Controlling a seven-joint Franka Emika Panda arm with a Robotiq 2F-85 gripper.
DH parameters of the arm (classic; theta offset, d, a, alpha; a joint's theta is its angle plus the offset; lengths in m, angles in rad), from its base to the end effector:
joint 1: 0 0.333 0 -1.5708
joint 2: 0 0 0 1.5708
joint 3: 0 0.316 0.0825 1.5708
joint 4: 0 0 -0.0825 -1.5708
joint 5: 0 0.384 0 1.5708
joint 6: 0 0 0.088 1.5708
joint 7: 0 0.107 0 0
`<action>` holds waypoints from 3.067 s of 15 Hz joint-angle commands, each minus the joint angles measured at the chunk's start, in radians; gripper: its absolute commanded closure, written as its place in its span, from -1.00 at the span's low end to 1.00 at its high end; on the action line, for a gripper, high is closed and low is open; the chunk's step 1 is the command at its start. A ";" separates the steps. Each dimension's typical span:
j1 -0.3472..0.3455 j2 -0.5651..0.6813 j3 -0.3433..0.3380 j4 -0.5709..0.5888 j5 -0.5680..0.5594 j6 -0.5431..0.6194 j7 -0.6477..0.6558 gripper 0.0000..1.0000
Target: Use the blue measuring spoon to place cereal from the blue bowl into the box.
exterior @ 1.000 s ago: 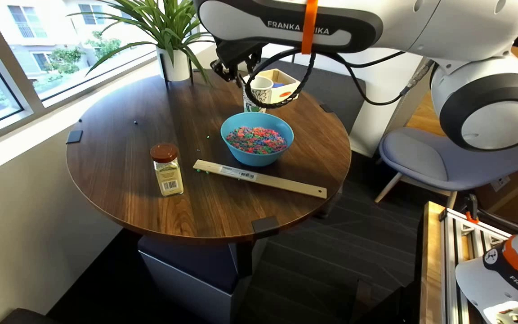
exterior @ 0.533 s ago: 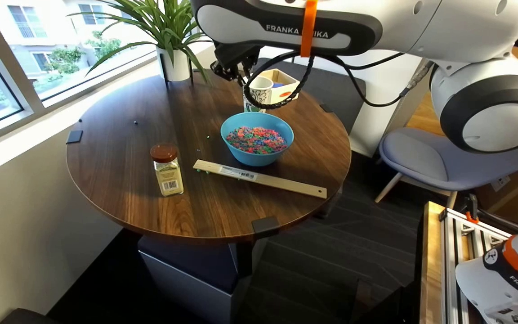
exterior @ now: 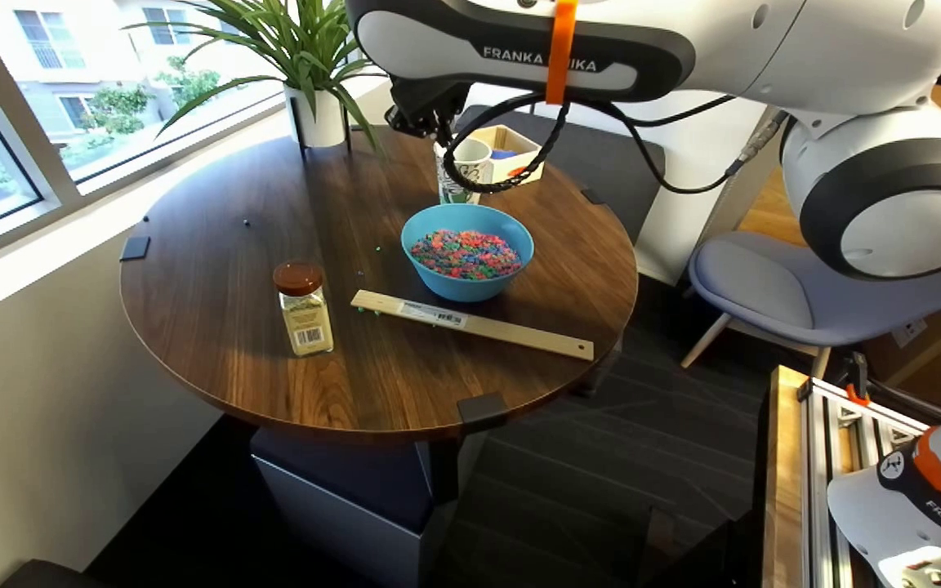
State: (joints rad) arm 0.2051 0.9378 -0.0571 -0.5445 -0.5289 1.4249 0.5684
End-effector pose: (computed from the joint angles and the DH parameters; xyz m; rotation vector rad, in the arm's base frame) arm 0.7569 0.0768 0.4770 2.5131 -0.5915 0.2073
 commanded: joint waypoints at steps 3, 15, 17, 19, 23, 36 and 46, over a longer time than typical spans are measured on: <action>0.020 -0.052 0.013 0.036 0.010 -0.067 -0.069 0.87; -0.025 -0.192 0.031 0.131 0.308 -0.170 -0.071 0.86; -0.037 -0.203 0.052 0.136 0.396 -0.180 -0.076 0.86; -0.056 -0.210 0.077 0.123 0.485 -0.193 -0.069 0.86; -0.055 -0.195 0.060 0.093 0.534 -0.212 0.039 0.86; 0.025 -0.159 -0.020 0.111 0.418 -0.384 0.215 0.89; -0.082 -0.120 0.082 0.102 0.600 -0.159 0.112 0.90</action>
State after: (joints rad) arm 0.1705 0.7969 -0.0106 -0.4528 0.0159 1.2039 0.7603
